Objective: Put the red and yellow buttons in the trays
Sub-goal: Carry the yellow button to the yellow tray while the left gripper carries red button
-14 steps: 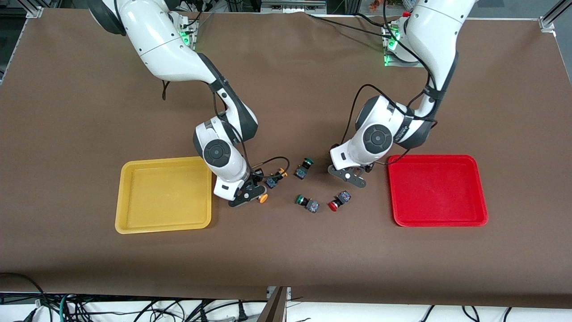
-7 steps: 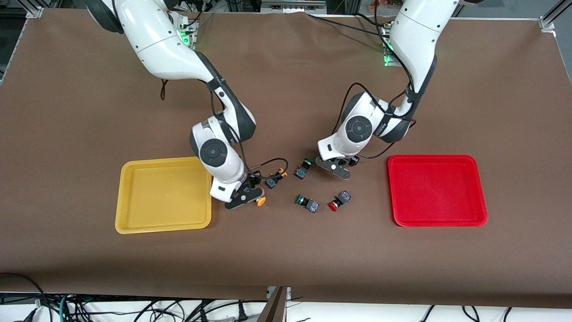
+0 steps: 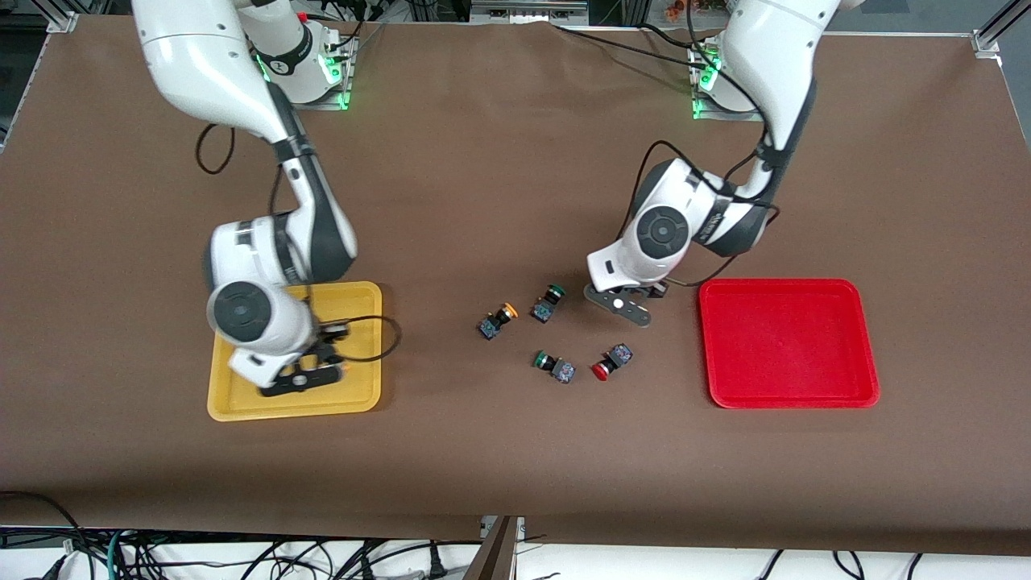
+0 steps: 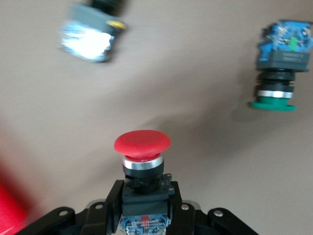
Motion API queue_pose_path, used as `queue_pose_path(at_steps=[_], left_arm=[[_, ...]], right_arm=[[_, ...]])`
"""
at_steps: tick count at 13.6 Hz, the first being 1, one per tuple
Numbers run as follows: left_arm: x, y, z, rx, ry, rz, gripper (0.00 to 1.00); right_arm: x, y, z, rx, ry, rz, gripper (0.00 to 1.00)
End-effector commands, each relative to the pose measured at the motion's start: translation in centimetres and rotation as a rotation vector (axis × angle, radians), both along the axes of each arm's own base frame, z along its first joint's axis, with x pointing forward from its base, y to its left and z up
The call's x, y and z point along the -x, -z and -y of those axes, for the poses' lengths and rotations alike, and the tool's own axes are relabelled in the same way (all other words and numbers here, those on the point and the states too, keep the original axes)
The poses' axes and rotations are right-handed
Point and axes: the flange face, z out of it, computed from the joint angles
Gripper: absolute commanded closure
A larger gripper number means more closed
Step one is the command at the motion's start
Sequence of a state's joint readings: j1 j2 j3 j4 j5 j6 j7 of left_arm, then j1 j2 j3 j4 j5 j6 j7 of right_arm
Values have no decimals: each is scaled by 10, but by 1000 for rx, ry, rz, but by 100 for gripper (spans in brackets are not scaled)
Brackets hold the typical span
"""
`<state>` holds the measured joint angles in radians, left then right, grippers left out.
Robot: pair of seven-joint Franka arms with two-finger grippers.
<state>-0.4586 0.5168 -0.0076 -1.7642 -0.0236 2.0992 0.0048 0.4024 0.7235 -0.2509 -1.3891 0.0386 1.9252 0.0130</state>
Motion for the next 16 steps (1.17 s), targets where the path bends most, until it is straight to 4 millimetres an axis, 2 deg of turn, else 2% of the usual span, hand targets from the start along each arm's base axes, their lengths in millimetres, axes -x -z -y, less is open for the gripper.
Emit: queue_pose_path(at_steps=[1, 2, 4, 7, 9, 10, 11, 12, 13, 14, 15, 16], left_arm=[[-36, -55, -42, -78, 25, -18, 100], [-47, -64, -59, -109, 71, -12, 100], [-59, -55, -94, -135, 163, -31, 100], [-82, -27, -164, -110, 280, -60, 97], [-90, -4, -185, -75, 371, -51, 97], [-93, 6, -202, -63, 382, -56, 97], [-94, 17, -205, -54, 421, -57, 97], [-94, 32, -210, -48, 450, -57, 97], [-95, 37, -225, -40, 448, -59, 95], [-95, 40, -228, -38, 446, -63, 95], [-95, 43, -230, -37, 446, -66, 88], [-94, 47, -230, -34, 441, -72, 79]], right_arm=[[5, 18, 57, -9, 94, -56, 100], [7, 27, 75, -8, 124, -72, 100], [10, 47, 108, -30, 207, -96, 100], [19, 64, 122, -42, 262, -128, 100], [20, 76, 135, -41, 282, -113, 96], [19, 74, 134, -45, 264, -109, 50], [17, 70, 133, -47, 253, -103, 1], [12, 59, 128, -56, 228, -91, 0], [6, 48, 113, -70, 177, -76, 0], [5, 34, 87, -93, 122, -78, 0], [1, 21, 65, -112, 55, -76, 0], [0, 12, 32, -149, -38, -71, 0]])
